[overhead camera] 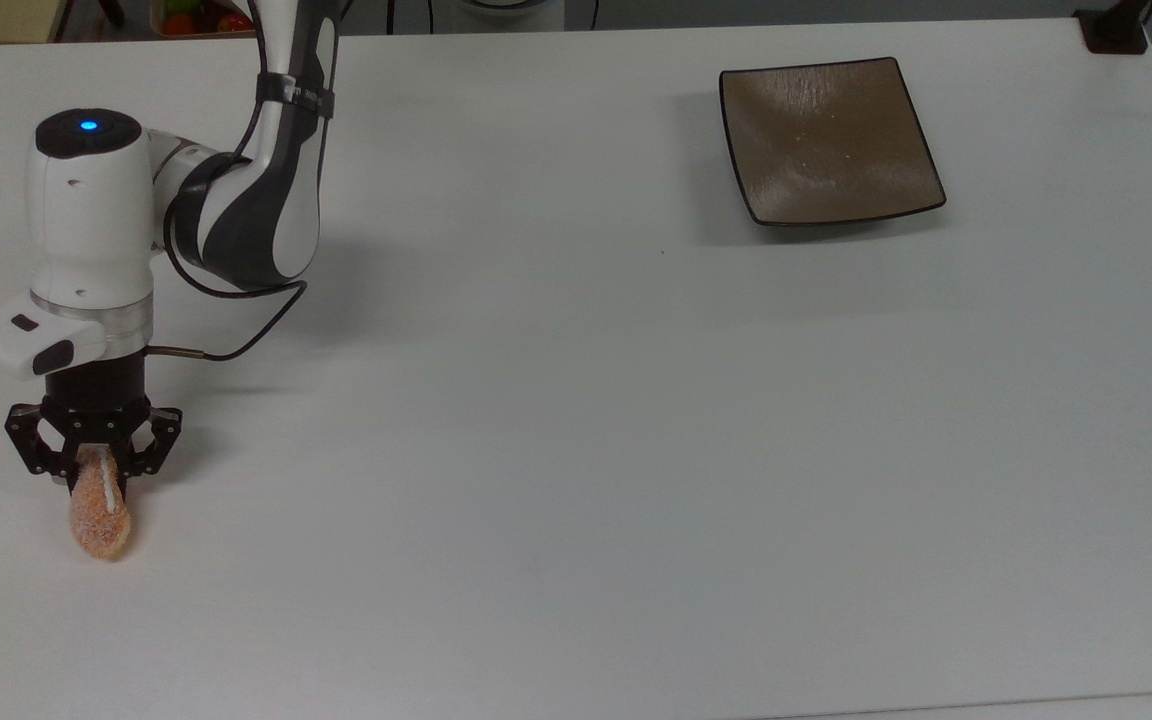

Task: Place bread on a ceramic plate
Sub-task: 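Close the gripper around the bread roll, then lift the bread roll off the table with the gripper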

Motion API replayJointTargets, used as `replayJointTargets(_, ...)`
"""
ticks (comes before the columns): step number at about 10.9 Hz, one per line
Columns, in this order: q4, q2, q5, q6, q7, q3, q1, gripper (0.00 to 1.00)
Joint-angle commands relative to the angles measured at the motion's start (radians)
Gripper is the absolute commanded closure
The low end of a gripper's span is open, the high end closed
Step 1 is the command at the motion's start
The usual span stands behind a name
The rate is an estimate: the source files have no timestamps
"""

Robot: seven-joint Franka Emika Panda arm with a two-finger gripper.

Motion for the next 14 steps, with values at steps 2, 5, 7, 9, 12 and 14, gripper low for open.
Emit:
replayJointTargets(2,-0.137,-0.167,0.020,0.003,0.045,0.004,0.006,0.65)
replayJointTargets(5,-0.205,-0.282,0.022,-0.102,0.047,0.007,0.011,0.65)
replayJointTargets(7,-0.210,-0.367,0.041,-0.255,0.096,0.007,0.014,0.65)
replayJointTargets(9,-0.266,-0.454,0.042,-0.326,0.160,0.007,0.041,0.64)
replayJointTargets(12,-0.355,-0.602,0.042,-0.476,0.226,0.007,0.064,0.64)
replayJointTargets(14,-0.357,-0.677,0.042,-0.637,0.277,0.006,0.075,0.64)
